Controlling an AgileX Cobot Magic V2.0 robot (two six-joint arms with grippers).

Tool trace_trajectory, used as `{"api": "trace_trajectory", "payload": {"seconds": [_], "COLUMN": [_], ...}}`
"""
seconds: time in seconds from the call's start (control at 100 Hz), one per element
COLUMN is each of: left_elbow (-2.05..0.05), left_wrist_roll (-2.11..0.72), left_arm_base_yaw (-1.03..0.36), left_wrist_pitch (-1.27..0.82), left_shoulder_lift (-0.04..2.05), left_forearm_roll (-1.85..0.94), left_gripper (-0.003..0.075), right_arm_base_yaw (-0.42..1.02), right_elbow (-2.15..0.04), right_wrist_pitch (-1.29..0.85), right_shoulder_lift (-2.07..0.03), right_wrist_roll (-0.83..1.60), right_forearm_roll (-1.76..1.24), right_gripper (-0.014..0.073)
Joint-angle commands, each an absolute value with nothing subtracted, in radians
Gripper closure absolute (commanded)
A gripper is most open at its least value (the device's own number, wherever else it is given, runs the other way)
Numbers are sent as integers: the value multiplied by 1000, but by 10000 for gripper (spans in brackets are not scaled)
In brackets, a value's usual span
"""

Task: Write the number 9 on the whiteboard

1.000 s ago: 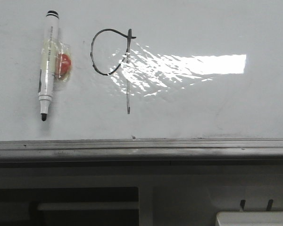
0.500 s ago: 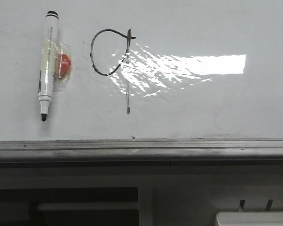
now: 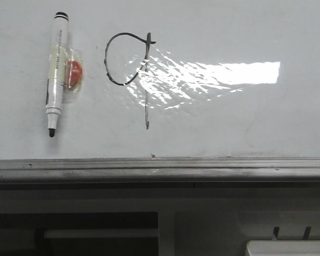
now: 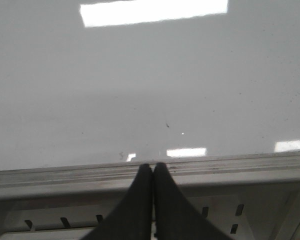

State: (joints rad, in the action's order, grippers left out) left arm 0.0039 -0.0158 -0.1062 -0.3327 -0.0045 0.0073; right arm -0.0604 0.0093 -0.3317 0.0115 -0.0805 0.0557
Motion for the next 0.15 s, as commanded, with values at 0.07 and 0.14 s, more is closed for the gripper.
{"api": "trace_trajectory", "payload": {"seconds": [0.07, 0.14], "left_elbow": [46, 46], "left_wrist_roll": [-8, -8], "left_arm_base_yaw": [-103, -103], "left_wrist_pitch": [-277, -277], "left_shoulder_lift": [-33, -33], "left_forearm_roll": [8, 8], "left_gripper": [740, 740], "right_arm_base_yaw": [-66, -66], "right_elbow": [36, 36], "right_wrist_pitch": [-309, -309], "right_shoulder_lift": [27, 27], "right_wrist_roll": [-72, -72], "right_forearm_roll": [55, 55], "right_gripper": [664, 664]}}
